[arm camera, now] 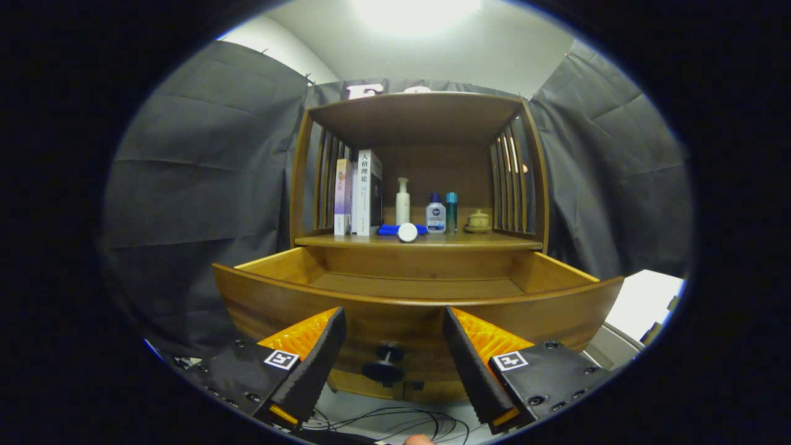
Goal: Pull open the drawer, take out the items inside it, and place them on the countertop above the cabinet.
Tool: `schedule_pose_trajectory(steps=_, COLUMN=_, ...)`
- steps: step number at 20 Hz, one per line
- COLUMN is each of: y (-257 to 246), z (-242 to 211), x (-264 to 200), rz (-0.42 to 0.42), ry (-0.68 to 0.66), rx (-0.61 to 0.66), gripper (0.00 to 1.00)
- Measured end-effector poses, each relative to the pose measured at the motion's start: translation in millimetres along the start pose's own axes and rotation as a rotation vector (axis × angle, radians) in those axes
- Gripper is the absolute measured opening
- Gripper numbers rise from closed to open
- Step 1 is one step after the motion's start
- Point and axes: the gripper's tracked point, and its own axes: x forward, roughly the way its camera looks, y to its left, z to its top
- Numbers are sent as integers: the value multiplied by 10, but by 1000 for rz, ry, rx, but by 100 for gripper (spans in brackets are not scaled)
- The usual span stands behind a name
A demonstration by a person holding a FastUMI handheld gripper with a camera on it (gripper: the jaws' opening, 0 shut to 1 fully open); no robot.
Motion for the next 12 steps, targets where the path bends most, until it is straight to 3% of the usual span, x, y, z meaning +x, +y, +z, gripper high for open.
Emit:
schedule_pose_trajectory(steps=3, y=-5, z=-239, x=77, rz=-8, ry=63, rx=-8, gripper=98)
schedule_pose_trajectory(steps=12, y=75, z=-258, x=162, rz=-42, ry=68, rx=21, gripper=98)
